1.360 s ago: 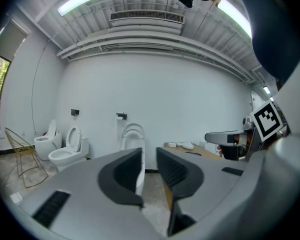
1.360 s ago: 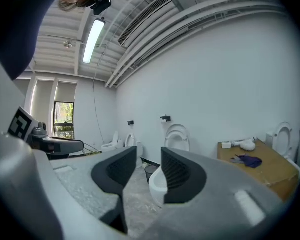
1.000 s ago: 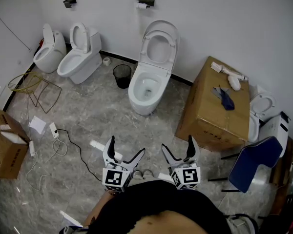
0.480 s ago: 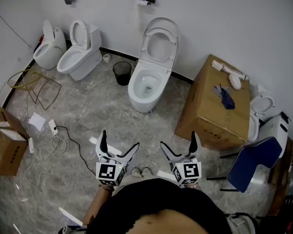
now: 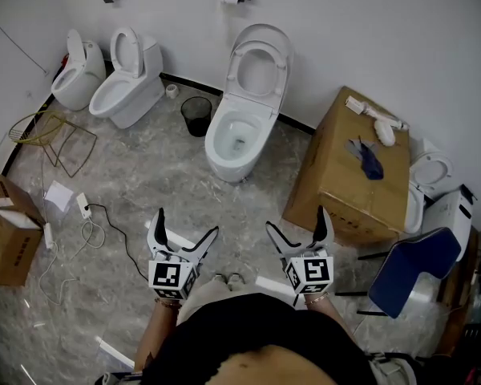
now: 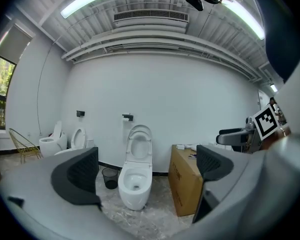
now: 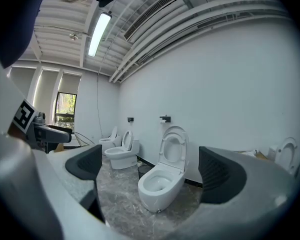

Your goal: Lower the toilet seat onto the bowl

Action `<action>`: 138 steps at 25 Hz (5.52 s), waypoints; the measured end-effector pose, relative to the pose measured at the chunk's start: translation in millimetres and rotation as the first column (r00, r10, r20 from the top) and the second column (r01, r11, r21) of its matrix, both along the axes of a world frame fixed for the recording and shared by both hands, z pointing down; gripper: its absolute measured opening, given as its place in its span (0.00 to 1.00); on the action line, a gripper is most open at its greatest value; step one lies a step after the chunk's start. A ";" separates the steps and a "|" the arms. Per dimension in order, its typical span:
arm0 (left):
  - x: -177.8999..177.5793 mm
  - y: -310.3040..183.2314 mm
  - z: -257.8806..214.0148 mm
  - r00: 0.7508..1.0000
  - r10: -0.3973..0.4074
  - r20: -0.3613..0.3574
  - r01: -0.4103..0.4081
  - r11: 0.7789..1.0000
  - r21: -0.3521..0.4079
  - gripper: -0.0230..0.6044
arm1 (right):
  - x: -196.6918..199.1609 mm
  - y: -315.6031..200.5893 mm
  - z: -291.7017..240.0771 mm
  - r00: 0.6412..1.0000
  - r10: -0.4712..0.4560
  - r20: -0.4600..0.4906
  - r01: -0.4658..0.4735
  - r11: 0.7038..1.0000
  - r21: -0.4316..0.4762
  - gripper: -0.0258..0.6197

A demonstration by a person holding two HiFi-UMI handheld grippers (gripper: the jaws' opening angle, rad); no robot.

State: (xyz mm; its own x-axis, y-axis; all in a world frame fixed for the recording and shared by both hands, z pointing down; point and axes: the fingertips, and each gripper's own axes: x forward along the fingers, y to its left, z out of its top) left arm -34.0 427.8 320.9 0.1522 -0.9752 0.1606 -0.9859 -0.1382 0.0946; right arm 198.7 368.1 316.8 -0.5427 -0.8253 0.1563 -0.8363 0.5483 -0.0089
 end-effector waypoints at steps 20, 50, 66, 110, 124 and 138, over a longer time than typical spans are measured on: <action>-45.5 -81.2 16.7 0.996 -0.077 -0.039 0.077 0.997 -0.020 0.96 | -2.9 -97.9 22.2 0.997 0.005 -0.075 -0.005 1.000 0.008 0.94; -136.1 -468.6 19.2 0.992 0.125 -0.021 -0.125 0.992 -0.001 0.96 | -111.1 -460.8 24.0 0.990 0.114 -0.079 -0.110 0.993 0.046 0.94; -124.9 -605.4 38.6 0.978 0.203 -0.055 -0.200 0.978 0.051 0.96 | -110.4 -594.3 70.9 0.980 0.101 -0.169 -0.099 0.995 0.023 0.94; -70.8 -925.4 152.8 0.917 0.390 -0.082 -0.393 0.919 -0.025 0.84 | -96.3 -842.0 154.5 0.979 0.161 -0.128 -0.163 0.987 -0.003 0.79; -77.4 -951.6 171.8 0.932 0.360 0.024 -0.357 0.929 -0.095 0.35 | -82.7 -856.6 168.8 0.957 0.219 -0.193 -0.221 0.975 0.009 0.27; -81.3 -939.3 169.3 0.936 0.350 -0.043 -0.352 0.932 -0.085 0.32 | -84.4 -841.8 170.2 0.963 0.202 -0.181 -0.207 0.978 -0.008 0.17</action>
State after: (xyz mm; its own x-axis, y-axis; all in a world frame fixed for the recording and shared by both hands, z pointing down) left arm -115.2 -511.5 490.2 0.4878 -0.8404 0.2362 -0.8728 -0.4649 0.1487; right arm 114.3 -473.7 486.9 -0.3245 -0.9098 0.2589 -0.9198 0.3673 0.1379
